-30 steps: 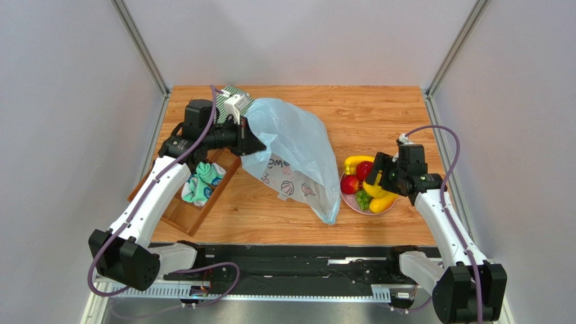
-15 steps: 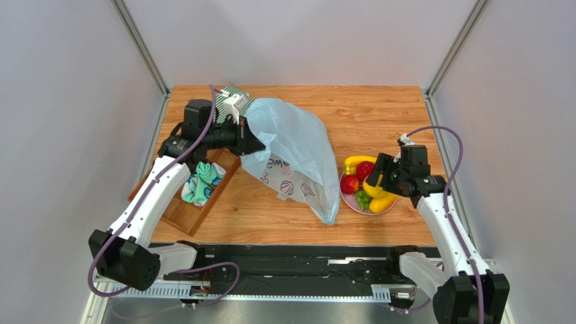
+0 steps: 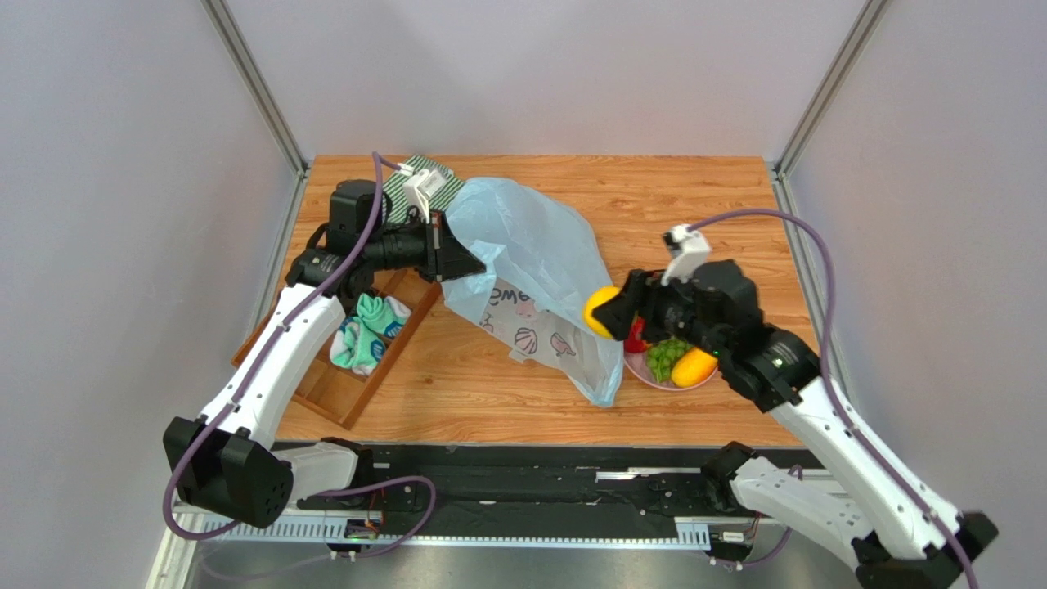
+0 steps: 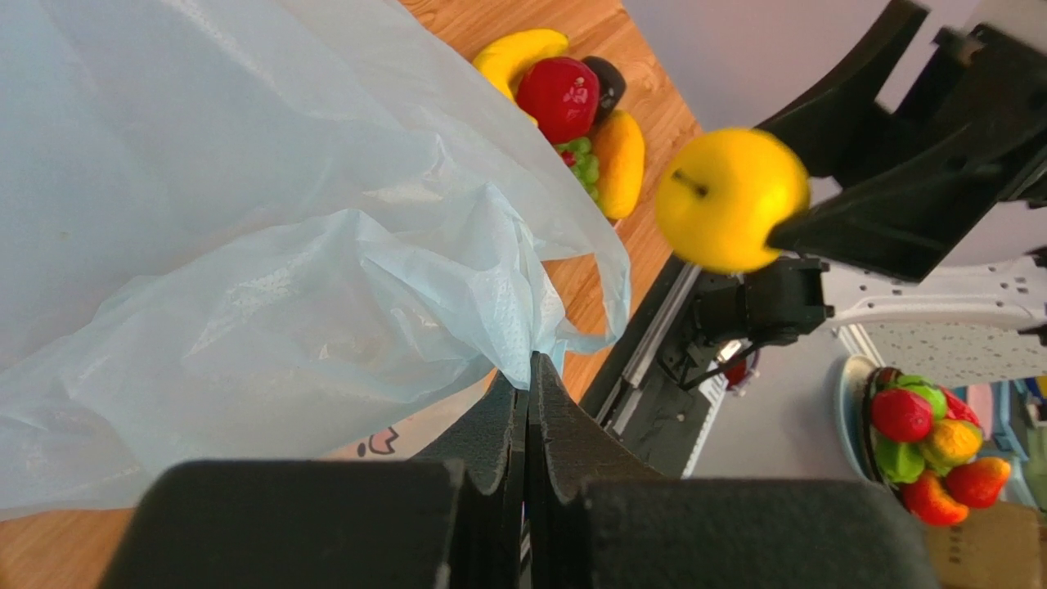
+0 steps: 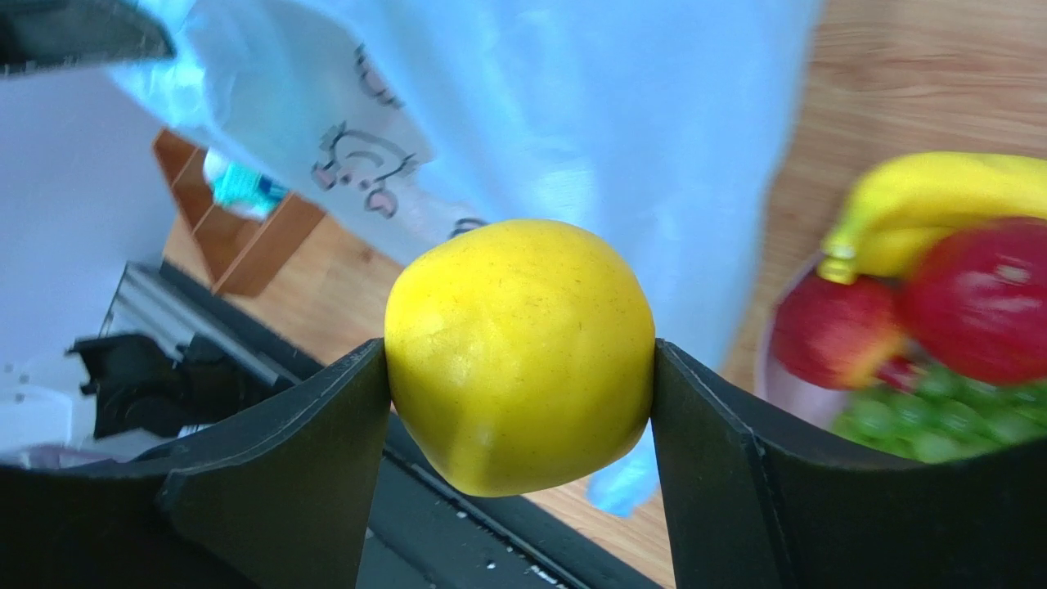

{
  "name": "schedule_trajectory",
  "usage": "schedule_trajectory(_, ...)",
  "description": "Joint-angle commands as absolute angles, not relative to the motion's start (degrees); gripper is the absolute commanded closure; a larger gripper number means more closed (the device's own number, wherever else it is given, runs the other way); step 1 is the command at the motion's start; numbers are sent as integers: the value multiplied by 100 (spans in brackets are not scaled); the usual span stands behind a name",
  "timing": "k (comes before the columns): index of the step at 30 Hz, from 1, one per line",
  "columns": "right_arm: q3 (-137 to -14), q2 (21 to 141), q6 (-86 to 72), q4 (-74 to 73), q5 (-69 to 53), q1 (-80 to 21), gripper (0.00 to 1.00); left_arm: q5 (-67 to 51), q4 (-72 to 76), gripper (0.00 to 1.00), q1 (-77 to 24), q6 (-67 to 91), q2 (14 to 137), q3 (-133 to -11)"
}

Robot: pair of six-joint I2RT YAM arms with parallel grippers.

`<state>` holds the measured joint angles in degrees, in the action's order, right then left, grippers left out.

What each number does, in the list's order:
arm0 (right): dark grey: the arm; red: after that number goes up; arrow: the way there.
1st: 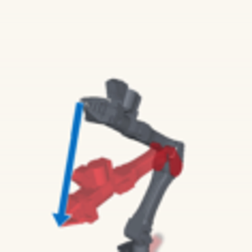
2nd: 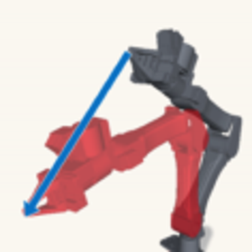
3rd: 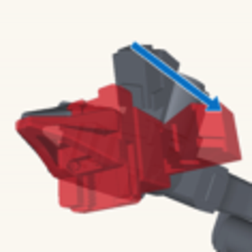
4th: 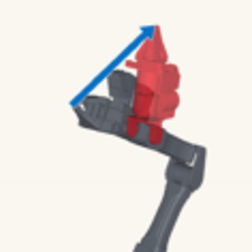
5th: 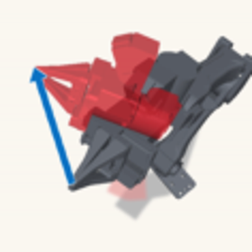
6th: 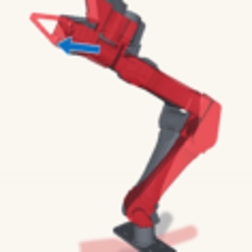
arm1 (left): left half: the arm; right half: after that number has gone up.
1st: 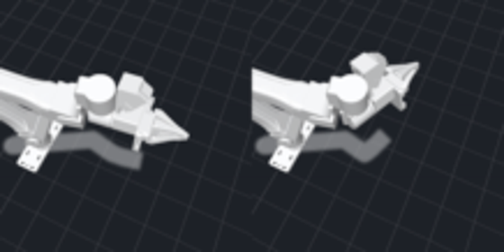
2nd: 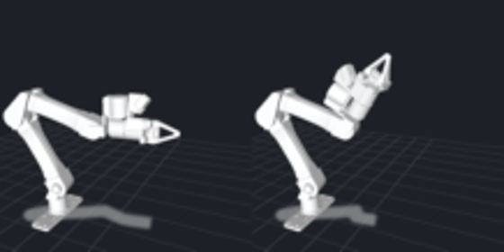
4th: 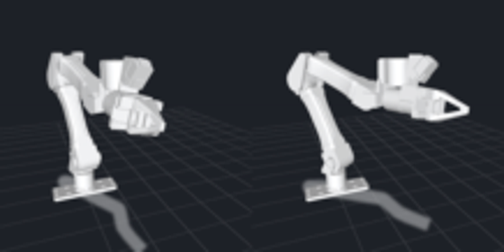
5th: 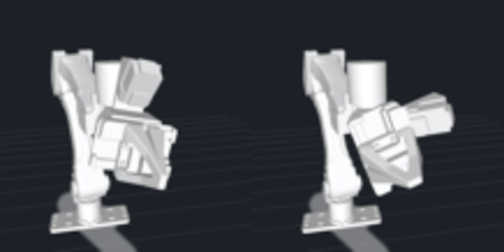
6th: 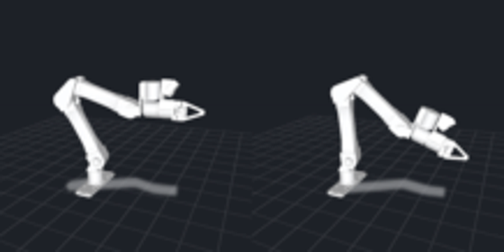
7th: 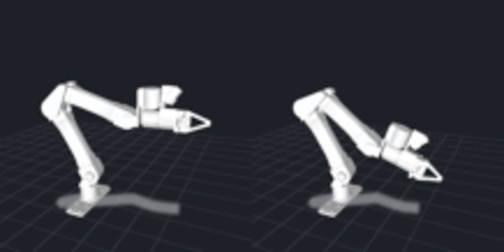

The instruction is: Place the fruits into the plastic bag

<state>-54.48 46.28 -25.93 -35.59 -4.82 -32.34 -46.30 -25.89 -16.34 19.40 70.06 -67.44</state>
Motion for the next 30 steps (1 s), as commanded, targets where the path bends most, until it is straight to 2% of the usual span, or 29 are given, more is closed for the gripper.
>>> schedule_trajectory(1, -5905, 5665, -2927, -2559, -63, -4498, 69, -5159, -2049, 100, -1591, 2320, 6891, -6697)
schedule_trajectory(3, -6159, 6036, -2971, -2295, -9, -4989, 69, -5159, -1864, 100, -1582, 2531, 6786, -6592)
schedule_trajectory(8, -6442, 7169, -3234, -1829, 526, -5370, 69, -5159, -1548, 100, -1582, 2987, 6321, -6302)
schedule_trajectory(18, -6592, 7918, -2953, -1056, 3566, -5967, 67, -5440, -423, 100, -1591, 4604, 5151, -5459)
schedule_trajectory(23, -6223, 8155, -2865, 385, 3876, -6135, 66, -5493, 210, 100, -1591, 5431, 4747, -5168)
schedule_trajectory(30, -6899, 9394, -2716, 27, 3973, -6135, 63, -5546, 1273, 100, -1591, 6598, 4597, -5185)
